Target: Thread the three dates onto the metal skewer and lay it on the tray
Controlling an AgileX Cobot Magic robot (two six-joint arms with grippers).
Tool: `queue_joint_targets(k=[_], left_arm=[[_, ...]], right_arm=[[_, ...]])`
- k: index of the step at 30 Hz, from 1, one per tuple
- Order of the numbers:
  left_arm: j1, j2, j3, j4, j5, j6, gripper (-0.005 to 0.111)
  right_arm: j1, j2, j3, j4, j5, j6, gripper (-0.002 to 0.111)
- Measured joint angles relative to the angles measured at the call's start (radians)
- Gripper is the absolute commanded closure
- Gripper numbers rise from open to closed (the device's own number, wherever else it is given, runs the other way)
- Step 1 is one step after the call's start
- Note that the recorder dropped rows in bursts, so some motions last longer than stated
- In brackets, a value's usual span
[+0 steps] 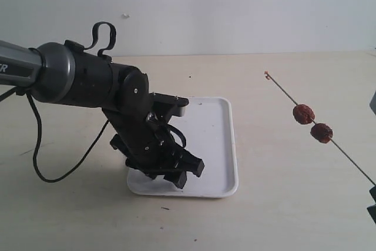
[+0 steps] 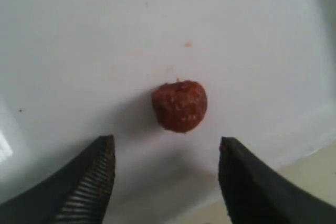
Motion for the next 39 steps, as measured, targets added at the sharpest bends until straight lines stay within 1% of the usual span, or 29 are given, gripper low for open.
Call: queue_joint_targets(k=[7, 13, 33, 39], left_arm=[[0.000, 0.000, 0.003, 0.000, -0.074, 0.000, 0.049], [0.000, 0.000, 0.003, 0.000, -0.095, 0.012, 0.049], [0.000, 0.000, 0.003, 0.014, -0.092, 0.012, 0.049], [0.000, 0.000, -0.029, 0.014, -0.051, 0.012, 0.049]], right_arm=[[0.000, 0.000, 0.000, 0.000, 0.000, 0.000, 0.108], [0.000, 0.000, 0.000, 0.000, 0.000, 0.000, 0.108], [0.000, 0.000, 0.000, 0.000, 0.002, -0.001, 0.108], [0.000, 0.000, 0.000, 0.000, 0.002, -0.002, 0.108]])
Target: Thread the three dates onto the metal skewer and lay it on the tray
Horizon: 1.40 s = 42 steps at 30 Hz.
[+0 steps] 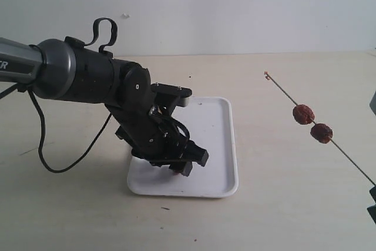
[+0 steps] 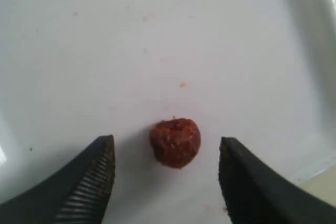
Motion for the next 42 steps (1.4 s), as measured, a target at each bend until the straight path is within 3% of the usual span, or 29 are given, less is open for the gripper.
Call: queue_joint_targets(k=[27, 35, 42], left_arm=[[0.000, 0.071, -0.090, 0.041, 0.078, -0.052, 0.049], [0.000, 0.079, -0.103, 0.046, 0.090, -0.056, 0.066], [0.000, 0.079, -0.103, 0.049, 0.091, -0.047, 0.066]], right_arm=[[0.000, 0.000, 0.000, 0.006, 0.000, 0.000, 0.108], [0.000, 0.000, 0.000, 0.006, 0.000, -0.002, 0.108], [0.000, 0.000, 0.000, 0.006, 0.000, -0.002, 0.108]])
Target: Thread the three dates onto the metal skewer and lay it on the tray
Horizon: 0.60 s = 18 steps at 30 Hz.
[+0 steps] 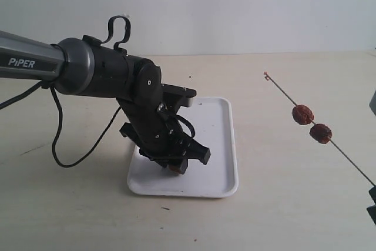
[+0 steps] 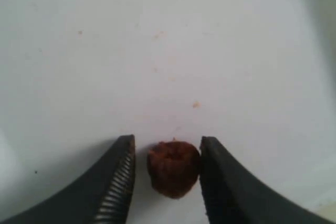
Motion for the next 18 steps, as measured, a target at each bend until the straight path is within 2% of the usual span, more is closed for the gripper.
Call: queue_joint_targets(k=[12, 18], left_arm=[[0.000, 0.000, 0.000, 0.000, 0.005, 0.013, 0.066], [0.000, 0.000, 0.000, 0.000, 0.007, 0.013, 0.071]], right_arm=[[0.000, 0.000, 0.000, 0.000, 0.000, 0.000, 0.108], [0.000, 0.000, 0.000, 0.000, 0.000, 0.000, 0.108]])
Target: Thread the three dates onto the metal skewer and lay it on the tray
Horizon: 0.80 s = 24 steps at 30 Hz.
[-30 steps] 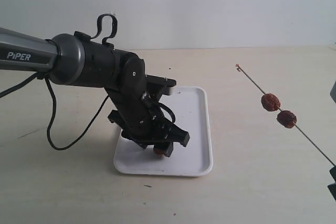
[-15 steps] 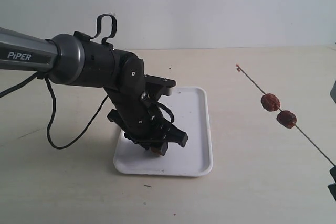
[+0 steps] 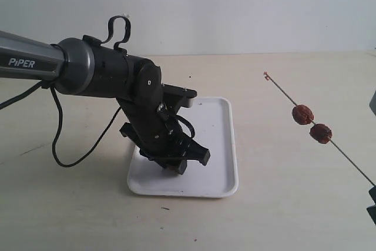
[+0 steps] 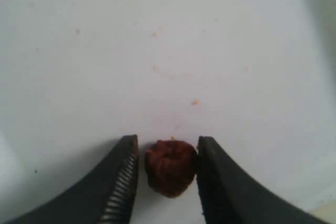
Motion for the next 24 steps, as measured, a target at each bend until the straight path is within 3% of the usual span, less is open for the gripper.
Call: queue_joint_targets(k=[24], left_arm=[[0.000, 0.000, 0.000, 0.000, 0.008, 0.000, 0.071]], right_arm=[[0.000, 0.000, 0.000, 0.000, 0.000, 0.000, 0.108]])
